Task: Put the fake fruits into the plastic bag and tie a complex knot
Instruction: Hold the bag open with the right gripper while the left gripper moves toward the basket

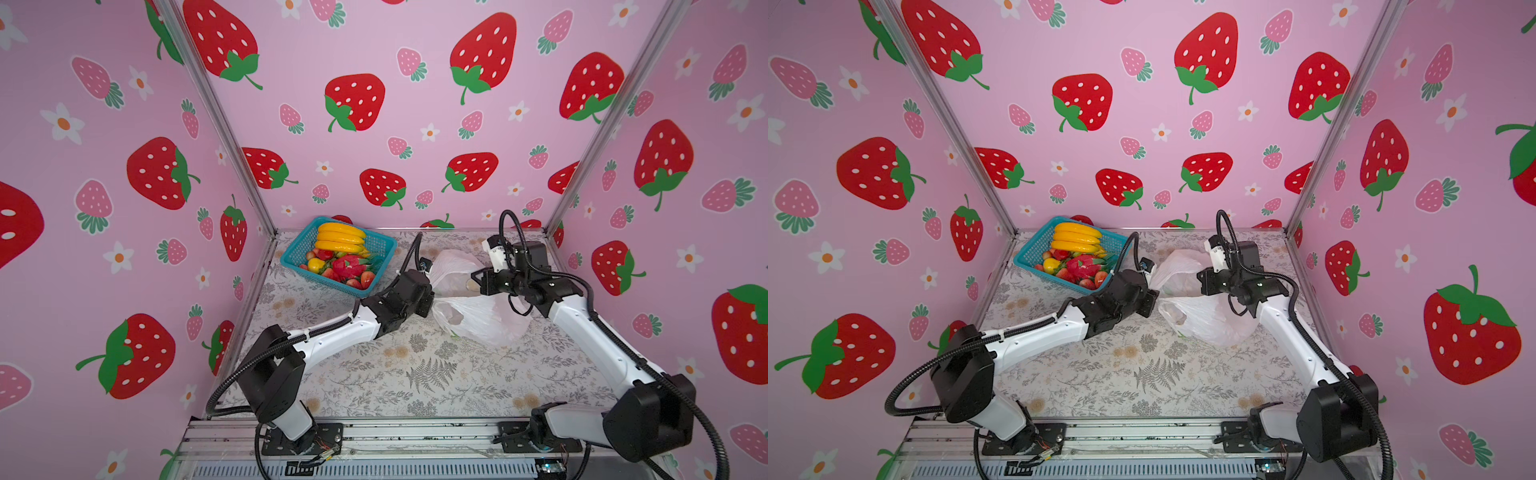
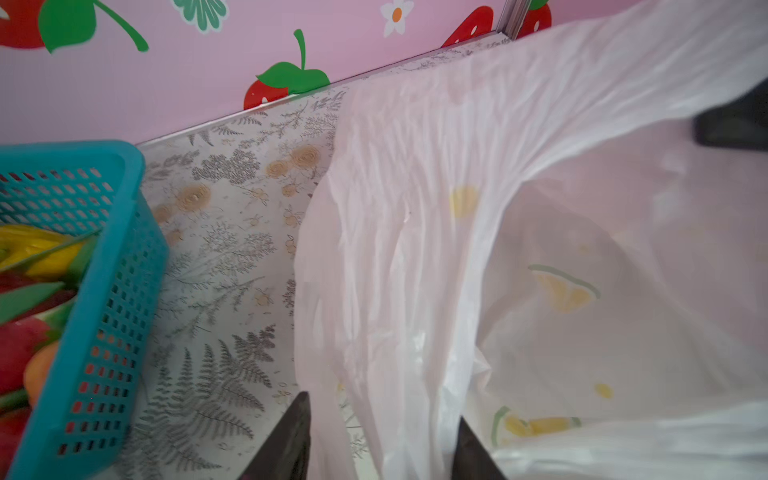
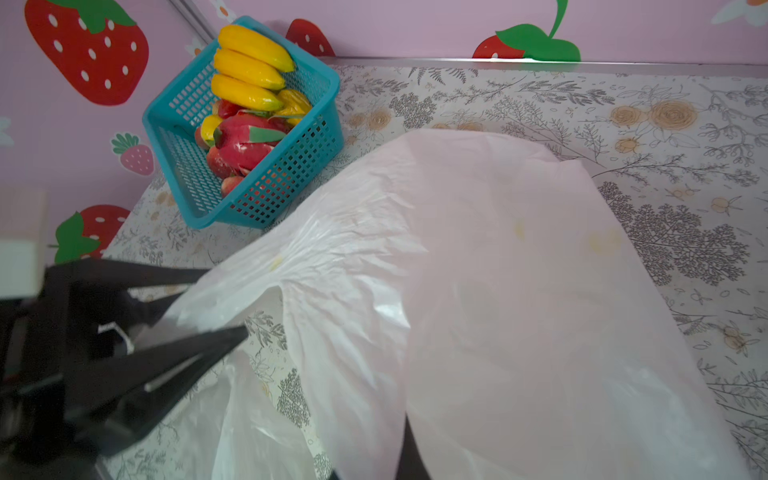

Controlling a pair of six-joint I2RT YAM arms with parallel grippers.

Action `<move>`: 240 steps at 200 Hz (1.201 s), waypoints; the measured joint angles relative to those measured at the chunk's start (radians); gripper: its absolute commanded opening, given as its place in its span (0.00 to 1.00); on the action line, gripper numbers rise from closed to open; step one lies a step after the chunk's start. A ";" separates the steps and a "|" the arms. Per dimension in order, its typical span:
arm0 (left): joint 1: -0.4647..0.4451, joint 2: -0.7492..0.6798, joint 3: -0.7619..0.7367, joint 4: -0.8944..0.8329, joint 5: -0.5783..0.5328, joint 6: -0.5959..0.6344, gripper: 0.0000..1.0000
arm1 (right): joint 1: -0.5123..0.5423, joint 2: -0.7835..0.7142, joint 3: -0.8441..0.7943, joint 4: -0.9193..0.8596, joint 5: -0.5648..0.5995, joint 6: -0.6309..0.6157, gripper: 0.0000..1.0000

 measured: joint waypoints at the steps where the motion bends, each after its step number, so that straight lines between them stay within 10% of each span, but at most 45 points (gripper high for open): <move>1: 0.003 0.000 0.000 0.000 0.003 -0.003 0.29 | 0.000 0.000 0.000 -0.002 -0.002 -0.003 0.00; 30: 0.071 0.000 0.001 -0.002 0.130 -0.016 0.00 | 0.000 0.000 0.004 -0.056 -0.064 -0.090 0.00; 80: 0.152 -0.015 -0.012 0.006 0.284 -0.057 0.00 | 0.000 -0.026 0.019 -0.085 -0.197 -0.173 0.00; 110: 0.211 -0.008 -0.007 0.000 0.352 -0.055 0.33 | 0.006 -0.034 0.016 -0.077 -0.283 -0.177 0.00; 161: 0.216 -0.016 -0.006 -0.085 0.203 -0.056 0.61 | 0.000 -0.015 0.014 -0.074 -0.263 -0.146 0.00; 240: 0.191 -0.446 -0.296 -0.042 0.354 -0.171 0.75 | -0.018 0.030 -0.055 0.079 -0.117 0.095 0.00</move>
